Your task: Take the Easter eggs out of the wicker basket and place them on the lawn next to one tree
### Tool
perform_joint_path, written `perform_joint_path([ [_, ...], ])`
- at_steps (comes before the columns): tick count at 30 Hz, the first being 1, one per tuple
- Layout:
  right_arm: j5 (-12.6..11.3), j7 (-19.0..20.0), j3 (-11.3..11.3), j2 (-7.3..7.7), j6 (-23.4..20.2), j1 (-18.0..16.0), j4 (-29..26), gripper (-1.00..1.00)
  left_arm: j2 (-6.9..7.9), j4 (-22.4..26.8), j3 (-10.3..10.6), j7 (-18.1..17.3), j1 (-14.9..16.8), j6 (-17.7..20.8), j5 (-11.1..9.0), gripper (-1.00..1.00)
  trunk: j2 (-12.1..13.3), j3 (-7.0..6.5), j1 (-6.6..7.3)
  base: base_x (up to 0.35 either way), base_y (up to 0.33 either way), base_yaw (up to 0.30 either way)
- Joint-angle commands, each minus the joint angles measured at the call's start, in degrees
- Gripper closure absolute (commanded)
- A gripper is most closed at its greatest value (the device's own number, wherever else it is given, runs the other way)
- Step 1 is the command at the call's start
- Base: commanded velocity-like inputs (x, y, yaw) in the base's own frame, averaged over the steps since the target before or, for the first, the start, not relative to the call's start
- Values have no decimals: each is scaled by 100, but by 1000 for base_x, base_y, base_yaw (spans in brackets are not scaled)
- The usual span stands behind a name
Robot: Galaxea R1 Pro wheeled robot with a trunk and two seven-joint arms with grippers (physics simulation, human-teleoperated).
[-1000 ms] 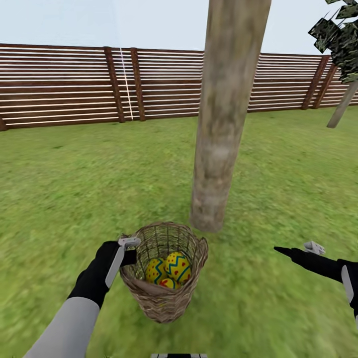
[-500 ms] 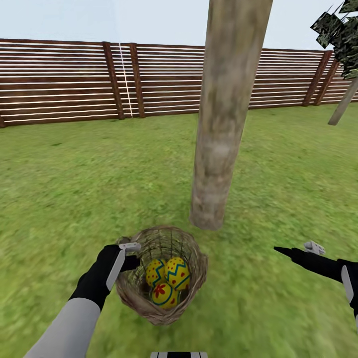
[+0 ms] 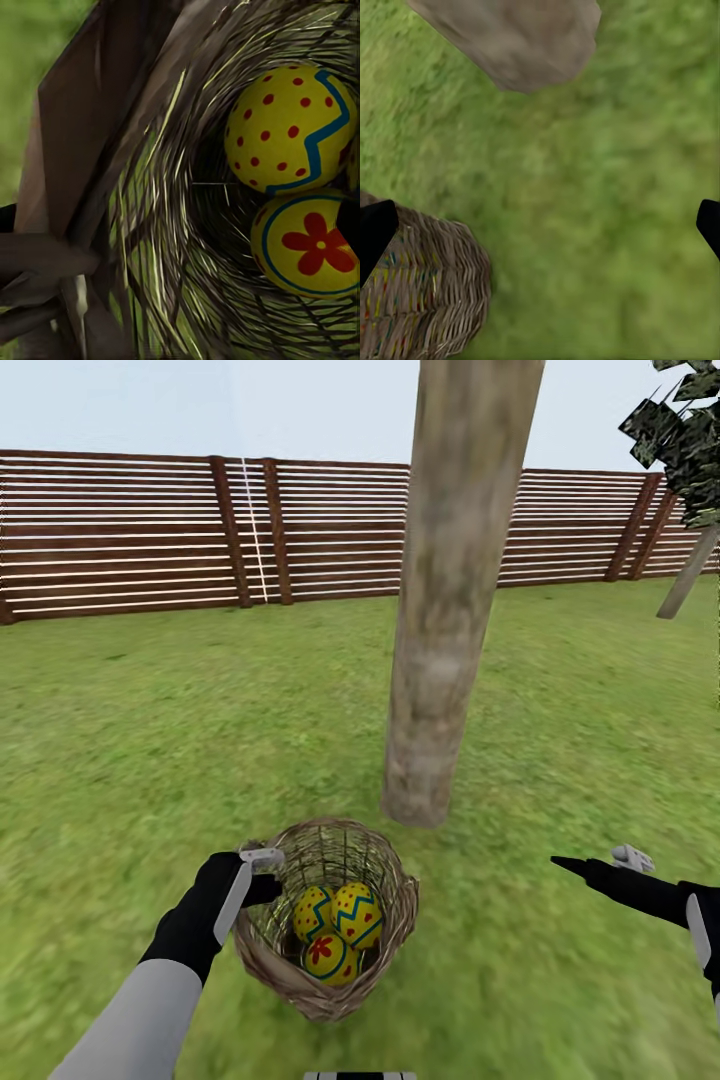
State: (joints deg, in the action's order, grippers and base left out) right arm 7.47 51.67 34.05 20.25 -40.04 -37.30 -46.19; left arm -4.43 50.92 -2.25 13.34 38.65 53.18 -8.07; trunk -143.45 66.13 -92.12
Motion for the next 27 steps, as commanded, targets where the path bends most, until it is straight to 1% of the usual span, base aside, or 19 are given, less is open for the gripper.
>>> perform_joint_path([
  [1, 61, 54, 23, -3, -22, -6, -4, -100, -5, 6, -13, 46, 2, 17, -72, -100, 0, -18, 3, 0, 0, 0],
  [17, 61, 54, 23, -3, -22, -7, 5, -100, -5, 6, -13, 46, 2, 17, -72, -100, 21, -372, 45, 0, 0, 0],
  [27, 61, 54, 23, -3, -22, -6, 5, -100, -5, 6, -13, 46, 2, 17, -72, -100, 422, -552, 264, 0, 0, 0],
])
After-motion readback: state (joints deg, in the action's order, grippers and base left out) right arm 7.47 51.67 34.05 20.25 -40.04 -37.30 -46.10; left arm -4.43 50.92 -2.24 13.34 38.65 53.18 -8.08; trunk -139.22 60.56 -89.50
